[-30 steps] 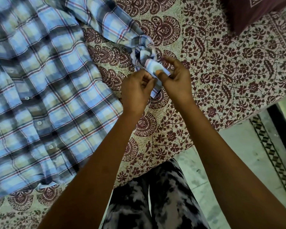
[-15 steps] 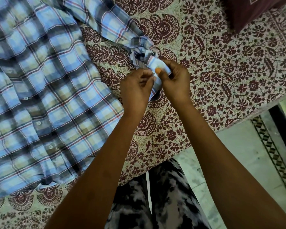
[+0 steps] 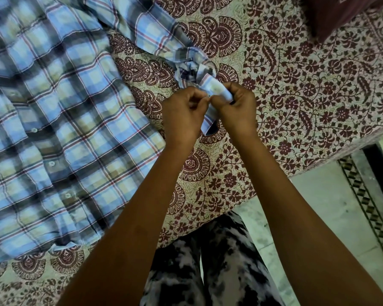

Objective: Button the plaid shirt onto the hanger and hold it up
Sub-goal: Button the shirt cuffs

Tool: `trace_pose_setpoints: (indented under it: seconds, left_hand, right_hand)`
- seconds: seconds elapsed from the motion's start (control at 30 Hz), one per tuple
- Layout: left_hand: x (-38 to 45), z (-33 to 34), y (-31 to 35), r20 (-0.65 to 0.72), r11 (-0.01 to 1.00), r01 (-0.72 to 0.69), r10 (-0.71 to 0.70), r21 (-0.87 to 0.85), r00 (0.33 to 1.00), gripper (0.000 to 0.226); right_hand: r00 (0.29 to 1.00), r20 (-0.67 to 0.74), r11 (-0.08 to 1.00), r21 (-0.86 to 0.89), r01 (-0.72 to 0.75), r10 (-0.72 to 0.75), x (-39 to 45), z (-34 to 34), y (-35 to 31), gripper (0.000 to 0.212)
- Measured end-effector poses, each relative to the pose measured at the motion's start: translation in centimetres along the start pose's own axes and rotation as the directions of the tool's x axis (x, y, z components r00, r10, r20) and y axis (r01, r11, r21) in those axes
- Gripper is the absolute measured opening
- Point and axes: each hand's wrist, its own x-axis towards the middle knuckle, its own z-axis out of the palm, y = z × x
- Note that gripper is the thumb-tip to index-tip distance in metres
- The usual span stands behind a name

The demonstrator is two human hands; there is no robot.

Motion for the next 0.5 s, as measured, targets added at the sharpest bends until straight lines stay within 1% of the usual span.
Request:
trace_pose_setpoints:
  seconds: [0.07, 0.1, 0.2, 0.27, 0.37, 0.4, 0.43, 0.47, 0.5]
  left_hand:
    - [0.3, 0.1, -0.1, -0.010, 0.999, -0.020, 0.020, 0.043, 1.000, 0.008]
    - [0.4, 0.2, -0.3, 0.001, 0.996, -0.049, 0.049, 0.078, 0.999, 0.008]
    - [0.3, 0.4, -1.1, 0.056, 0.950, -0.217, 0.210, 0.222, 0.976, 0.009]
    - [0.2, 0.3, -1.7, 0.100, 0.883, -0.339, 0.325, 0.323, 0.941, 0.014]
    - [0.3, 0.0, -2.2, 0.176, 0.745, -0.524, 0.499, 0.413, 0.849, 0.015]
    - [0.4, -0.1, -2.1, 0.180, 0.728, -0.550, 0.527, 0.409, 0.831, 0.014]
    - [0.5, -0.1, -2.1, 0.162, 0.753, -0.539, 0.519, 0.377, 0.839, 0.013]
    - [0.5, 0.0, -1.8, 0.127, 0.822, -0.480, 0.464, 0.307, 0.877, 0.013]
    - [0.5, 0.1, -1.4, 0.086, 0.909, -0.367, 0.357, 0.197, 0.930, 0.013]
  right_hand:
    - [0.999, 0.044, 0.997, 0.074, -0.024, 0.021, 0.0, -0.3, 0.0, 0.012]
    - [0.996, 0.065, 0.989, 0.136, -0.064, 0.055, 0.0, -0.5, 0.0, 0.008]
    - [0.958, 0.129, 0.906, 0.313, -0.285, 0.257, 0.3, -0.7, 0.3, 0.008]
    - [0.914, 0.175, 0.843, 0.354, -0.405, 0.365, 0.6, -0.7, 0.6, 0.009]
    - [0.877, 0.229, 0.797, 0.368, -0.480, 0.422, 0.9, -0.7, 0.8, 0.011]
    - [0.863, 0.253, 0.774, 0.383, -0.505, 0.438, 0.9, -0.7, 0.8, 0.011]
    - [0.850, 0.274, 0.751, 0.399, -0.526, 0.450, 0.9, -0.7, 0.8, 0.011]
    - [0.842, 0.290, 0.731, 0.418, -0.539, 0.455, 0.9, -0.6, 0.8, 0.012]
    - [0.840, 0.297, 0.717, 0.438, -0.543, 0.454, 0.9, -0.6, 0.7, 0.014]
